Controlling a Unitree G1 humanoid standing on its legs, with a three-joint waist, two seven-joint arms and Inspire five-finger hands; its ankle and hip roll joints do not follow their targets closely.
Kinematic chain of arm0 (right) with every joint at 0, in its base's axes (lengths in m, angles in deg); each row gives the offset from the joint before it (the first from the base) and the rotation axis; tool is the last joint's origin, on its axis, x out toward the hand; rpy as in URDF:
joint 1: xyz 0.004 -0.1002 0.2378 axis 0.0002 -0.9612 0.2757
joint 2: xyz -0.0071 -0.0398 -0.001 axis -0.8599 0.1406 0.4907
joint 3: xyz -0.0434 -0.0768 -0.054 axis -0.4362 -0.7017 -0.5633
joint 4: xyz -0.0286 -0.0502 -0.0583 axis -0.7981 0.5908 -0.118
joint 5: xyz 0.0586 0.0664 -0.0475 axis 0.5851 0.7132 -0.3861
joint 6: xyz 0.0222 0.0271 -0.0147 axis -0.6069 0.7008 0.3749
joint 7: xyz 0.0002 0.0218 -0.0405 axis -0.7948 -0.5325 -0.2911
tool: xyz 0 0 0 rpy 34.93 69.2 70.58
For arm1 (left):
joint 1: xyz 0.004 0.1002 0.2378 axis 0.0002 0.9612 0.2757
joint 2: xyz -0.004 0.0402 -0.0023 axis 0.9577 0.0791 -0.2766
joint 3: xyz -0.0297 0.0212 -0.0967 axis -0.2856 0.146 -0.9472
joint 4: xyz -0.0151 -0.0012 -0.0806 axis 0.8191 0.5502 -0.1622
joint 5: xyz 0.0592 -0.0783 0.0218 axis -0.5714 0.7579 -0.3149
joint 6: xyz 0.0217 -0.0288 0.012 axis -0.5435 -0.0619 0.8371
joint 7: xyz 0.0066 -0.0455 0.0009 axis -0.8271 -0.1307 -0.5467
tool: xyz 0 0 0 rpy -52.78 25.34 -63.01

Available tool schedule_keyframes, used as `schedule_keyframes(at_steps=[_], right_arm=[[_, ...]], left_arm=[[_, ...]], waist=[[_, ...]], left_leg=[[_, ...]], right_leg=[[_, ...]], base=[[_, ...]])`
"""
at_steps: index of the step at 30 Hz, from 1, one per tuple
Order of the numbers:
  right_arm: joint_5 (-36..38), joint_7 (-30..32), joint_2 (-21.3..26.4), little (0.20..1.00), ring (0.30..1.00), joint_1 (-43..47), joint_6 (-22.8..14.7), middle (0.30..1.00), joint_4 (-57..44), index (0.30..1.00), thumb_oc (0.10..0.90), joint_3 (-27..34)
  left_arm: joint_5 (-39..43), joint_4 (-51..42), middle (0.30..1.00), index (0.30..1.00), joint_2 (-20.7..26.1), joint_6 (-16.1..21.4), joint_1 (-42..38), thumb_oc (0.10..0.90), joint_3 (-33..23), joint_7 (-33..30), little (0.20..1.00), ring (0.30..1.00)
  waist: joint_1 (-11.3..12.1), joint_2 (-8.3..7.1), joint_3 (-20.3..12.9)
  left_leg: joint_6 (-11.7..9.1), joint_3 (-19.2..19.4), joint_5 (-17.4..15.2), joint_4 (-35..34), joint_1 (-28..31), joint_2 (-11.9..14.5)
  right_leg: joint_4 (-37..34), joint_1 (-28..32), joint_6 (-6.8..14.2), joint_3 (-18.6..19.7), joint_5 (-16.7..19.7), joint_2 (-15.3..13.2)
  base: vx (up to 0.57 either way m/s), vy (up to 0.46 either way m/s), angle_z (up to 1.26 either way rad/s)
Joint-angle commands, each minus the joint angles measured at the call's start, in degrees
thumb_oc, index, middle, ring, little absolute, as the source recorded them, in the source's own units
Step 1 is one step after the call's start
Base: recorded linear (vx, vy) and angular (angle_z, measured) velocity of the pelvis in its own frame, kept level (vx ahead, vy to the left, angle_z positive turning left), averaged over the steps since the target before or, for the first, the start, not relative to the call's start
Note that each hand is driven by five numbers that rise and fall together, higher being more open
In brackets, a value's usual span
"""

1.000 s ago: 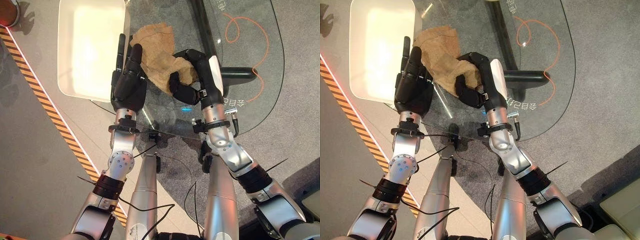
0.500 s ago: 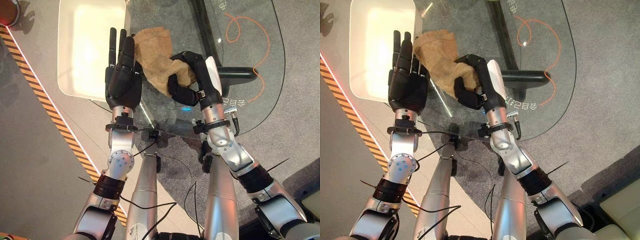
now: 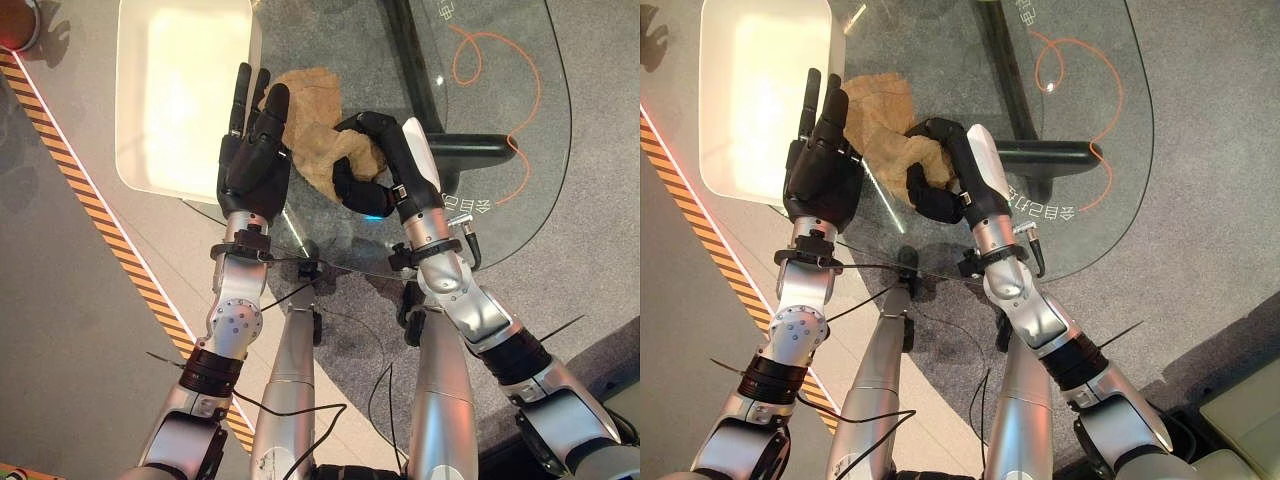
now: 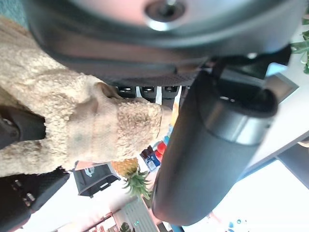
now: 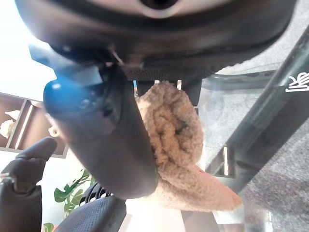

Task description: Wipe the table with a cloth and put it in the basket.

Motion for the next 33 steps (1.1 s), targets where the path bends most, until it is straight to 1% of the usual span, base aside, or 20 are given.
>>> schedule_keyframes(at_steps=[1, 7, 9, 12, 18, 23, 24, 25, 33], right_arm=[[-3.14, -0.52, -2.73, 0.2, 0.3, 9.21, -6.69, 0.3, -14.41, 0.3, 0.1, -1.76], [-4.55, 0.73, -2.34, 0.2, 0.3, 10.09, -7.16, 0.3, -14.58, 0.3, 0.1, -1.59], [-4.48, 0.78, -2.29, 0.2, 0.3, 10.26, -7.17, 0.3, -14.61, 0.3, 0.1, -1.59], [-4.39, 0.75, -2.06, 0.2, 0.3, 10.67, -7.29, 0.3, -15.41, 0.3, 0.1, -1.36], [-5.15, 1.45, -1.66, 0.2, 0.3, 11.33, -7.24, 0.3, -15.76, 0.3, 0.1, -1.52], [-5.16, 1.78, -1.42, 0.2, 0.3, 11.87, -7.34, 0.3, -16.04, 0.3, 0.1, -1.46], [-5.11, 1.76, -1.42, 0.2, 0.3, 11.9, -7.38, 0.3, -16.04, 0.3, 0.1, -1.44], [-5.1, 1.79, -1.39, 0.2, 0.3, 12.0, -7.43, 0.3, -16.01, 0.3, 0.1, -1.48], [-5.28, 1.71, -1.83, 0.2, 0.3, 12.15, -7.36, 0.3, -15.62, 0.3, 0.1, -1.59]], left_arm=[[-4.92, -5.87, 0.9, 0.9, 1.09, -0.84, -6.9, 0.8, 0.23, 1.76, 0.9, 0.9], [-4.94, -5.24, 0.9, 0.9, 1.62, -3.3, -7.19, 0.8, 0.75, 0.25, 0.9, 0.9], [-4.97, -5.01, 0.9, 0.9, 1.64, -3.58, -7.25, 0.8, 0.83, 0.05, 0.9, 0.9], [-5.84, -4.26, 0.9, 0.9, 1.94, -4.94, -7.5, 0.8, 1.11, -1.77, 0.9, 0.9], [-5.9, -3.89, 0.9, 0.9, 2.59, -6.94, -7.64, 0.8, 1.21, -2.18, 0.9, 0.9], [-5.88, -3.44, 0.9, 0.9, 2.83, -7.1, -7.69, 0.8, 1.34, -1.49, 0.9, 0.9], [-5.98, -3.42, 0.86, 0.86, 2.82, -6.92, -7.72, 0.753, 1.34, -1.51, 0.853, 0.86], [-6.39, -3.33, 0.3, 0.3, 2.9, -6.13, -7.8, 0.1, 1.38, -1.28, 0.2, 0.3], [-7.58, -3.38, 0.3, 0.3, 2.65, -5.09, -8.1, 0.1, 1.24, -1.16, 0.2, 0.3]], waist=[[-0.03, -0.59, -1.39], [-0.05, -0.51, -1.39], [-0.07, -0.49, -1.39], [-0.14, -0.58, -1.39], [-0.03, -0.46, -1.39], [0.0, -0.38, -1.39], [-0.01, -0.38, -1.39], [-0.02, -0.39, -1.39], [0.0, -0.43, -1.39]], left_leg=[[6.83, 6.36, -9.08, 7.39, 1.03, -5.61], [6.77, 6.41, -9.13, 7.45, 1.08, -5.56], [6.76, 6.44, -9.14, 7.5, 1.09, -5.55], [6.78, 6.5, -9.06, 7.36, 1.16, -5.5], [6.79, 6.56, -9.11, 7.21, 1.41, -5.52], [6.79, 6.65, -9.09, 7.27, 1.45, -5.55], [6.78, 6.67, -9.07, 7.2, 1.49, -5.55], [6.76, 6.69, -9.06, 7.11, 1.58, -5.53], [6.78, 6.63, -9.08, 7.08, 1.63, -5.58]], right_leg=[[-12.67, 1.24, 0.21, -1.23, 10.23, 3.55], [-12.73, 1.29, 0.31, -1.24, 10.29, 3.51], [-12.69, 1.3, 0.34, -1.23, 10.28, 3.51], [-12.86, 1.42, 0.46, -1.3, 10.35, 3.53], [-13.19, 1.68, 0.48, -1.39, 10.44, 3.49], [-13.21, 1.79, 0.53, -1.46, 10.44, 3.46], [-13.3, 1.83, 0.53, -1.46, 10.46, 3.46], [-13.43, 1.93, 0.54, -1.46, 10.49, 3.46], [-13.52, 1.96, 0.52, -1.32, 10.52, 3.51]], base=[[0.0, 0.0, 0.0], [0.0, 0.0, 0.0], [0.0, 0.0, 0.0], [0.0, 0.0, 0.0], [0.0, 0.0, 0.0], [0.0, 0.0, 0.0], [0.0, 0.0, 0.0], [0.0, 0.0, 0.0], [0.0, 0.0, 0.0]])
